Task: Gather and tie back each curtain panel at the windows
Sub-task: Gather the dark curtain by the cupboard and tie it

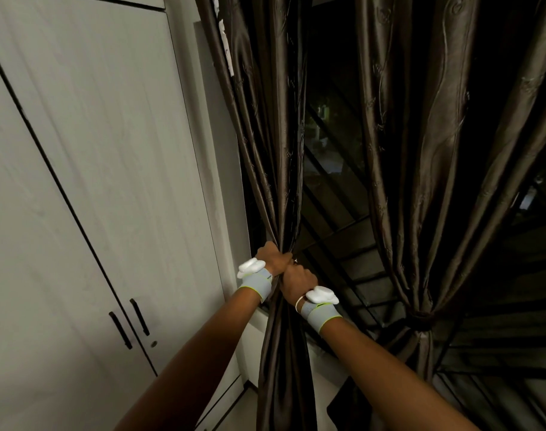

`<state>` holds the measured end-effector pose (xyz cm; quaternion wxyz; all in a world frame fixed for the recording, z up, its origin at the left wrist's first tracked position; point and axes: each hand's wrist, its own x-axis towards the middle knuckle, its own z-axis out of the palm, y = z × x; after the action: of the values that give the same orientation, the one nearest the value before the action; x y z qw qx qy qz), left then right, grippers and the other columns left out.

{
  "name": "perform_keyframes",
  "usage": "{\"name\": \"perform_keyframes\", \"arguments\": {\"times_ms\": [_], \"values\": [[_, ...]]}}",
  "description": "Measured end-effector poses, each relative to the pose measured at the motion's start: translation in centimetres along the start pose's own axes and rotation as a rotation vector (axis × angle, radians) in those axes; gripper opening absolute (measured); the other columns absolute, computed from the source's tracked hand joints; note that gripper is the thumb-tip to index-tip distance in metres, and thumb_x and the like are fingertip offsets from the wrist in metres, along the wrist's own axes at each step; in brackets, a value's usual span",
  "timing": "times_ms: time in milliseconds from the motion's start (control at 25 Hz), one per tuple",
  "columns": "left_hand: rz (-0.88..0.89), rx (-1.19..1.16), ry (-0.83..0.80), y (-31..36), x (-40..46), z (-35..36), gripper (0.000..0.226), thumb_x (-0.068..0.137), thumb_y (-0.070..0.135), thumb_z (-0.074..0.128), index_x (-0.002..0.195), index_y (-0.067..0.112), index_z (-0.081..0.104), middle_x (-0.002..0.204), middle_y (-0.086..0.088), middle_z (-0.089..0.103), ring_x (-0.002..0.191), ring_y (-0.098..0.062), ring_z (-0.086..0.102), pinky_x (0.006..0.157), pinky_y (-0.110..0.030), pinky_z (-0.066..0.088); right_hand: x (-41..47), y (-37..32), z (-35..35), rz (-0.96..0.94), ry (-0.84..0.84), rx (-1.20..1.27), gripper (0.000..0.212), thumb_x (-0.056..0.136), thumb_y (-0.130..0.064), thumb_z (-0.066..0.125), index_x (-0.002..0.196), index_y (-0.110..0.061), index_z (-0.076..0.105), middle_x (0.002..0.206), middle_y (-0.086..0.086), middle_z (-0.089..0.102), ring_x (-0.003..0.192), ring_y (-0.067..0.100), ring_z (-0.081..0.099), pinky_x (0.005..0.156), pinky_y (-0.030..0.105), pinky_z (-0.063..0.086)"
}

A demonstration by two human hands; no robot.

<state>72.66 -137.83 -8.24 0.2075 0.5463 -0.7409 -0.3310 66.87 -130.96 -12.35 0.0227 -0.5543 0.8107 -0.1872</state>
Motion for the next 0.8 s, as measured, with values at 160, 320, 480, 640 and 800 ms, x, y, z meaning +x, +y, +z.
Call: {"name": "perform_keyframes", "arguments": {"times_ms": [160, 320, 480, 640, 800], "values": [[0.015, 0.013, -0.043, -0.9, 0.9, -0.4, 0.049, 0.088, 0.035, 0.061, 0.116, -0.004, 0.053, 0.119, -0.022, 0.059, 0.107, -0.04, 0.058, 0.088, -0.04, 0.048, 0.0, 1.4, -0.6, -0.107, -0.166, 0.198, 0.056, 0.081, -0.045, 0.058, 0.127, -0.015, 0.047, 0.117, 0.014, 0.063, 0.103, 0.039, 0.062, 0.079, 0.037, 0.052], [0.024, 0.037, -0.095, -1.5, 1.6, -0.7, 0.043, 0.093, 0.027, 0.054, 0.122, -0.005, 0.049, 0.126, -0.022, 0.056, 0.113, -0.039, 0.055, 0.09, -0.039, 0.046, 0.9, 4.4, -1.5, -0.127, -0.256, 0.258, 0.061, 0.08, -0.016, 0.054, 0.14, -0.024, 0.043, 0.132, 0.014, 0.05, 0.125, 0.036, 0.048, 0.101, 0.04, 0.045], [0.026, 0.032, -0.148, -1.2, 1.7, -0.4, 0.045, 0.096, 0.029, 0.05, 0.128, -0.003, 0.042, 0.132, -0.021, 0.049, 0.12, -0.038, 0.05, 0.097, -0.038, 0.042, 1.9, 6.2, -2.0, 0.038, -0.042, 0.342, 0.046, 0.082, -0.01, 0.059, 0.127, -0.017, 0.052, 0.132, 0.014, 0.046, 0.128, 0.035, 0.046, 0.105, 0.04, 0.041], [0.017, -0.05, -0.236, -1.8, 2.5, -0.6, 0.046, 0.094, 0.027, 0.053, 0.131, 0.001, 0.045, 0.13, -0.014, 0.053, 0.118, -0.034, 0.052, 0.101, -0.037, 0.043, 2.4, 6.5, -2.3, -0.012, -0.1, 0.284, 0.063, 0.082, -0.015, 0.066, 0.14, -0.015, 0.041, 0.139, 0.015, 0.045, 0.129, 0.035, 0.041, 0.109, 0.038, 0.034], [0.013, -0.083, -0.3, -4.0, 5.3, -0.2, 0.058, 0.085, 0.037, 0.057, 0.134, 0.007, 0.046, 0.131, -0.011, 0.054, 0.116, -0.029, 0.054, 0.104, -0.039, 0.043, 2.6, 6.4, -2.1, 0.031, -0.144, 0.347, 0.025, 0.084, -0.015, 0.066, 0.109, -0.013, 0.063, 0.113, 0.011, 0.066, 0.112, 0.028, 0.06, 0.096, 0.034, 0.046]]}}
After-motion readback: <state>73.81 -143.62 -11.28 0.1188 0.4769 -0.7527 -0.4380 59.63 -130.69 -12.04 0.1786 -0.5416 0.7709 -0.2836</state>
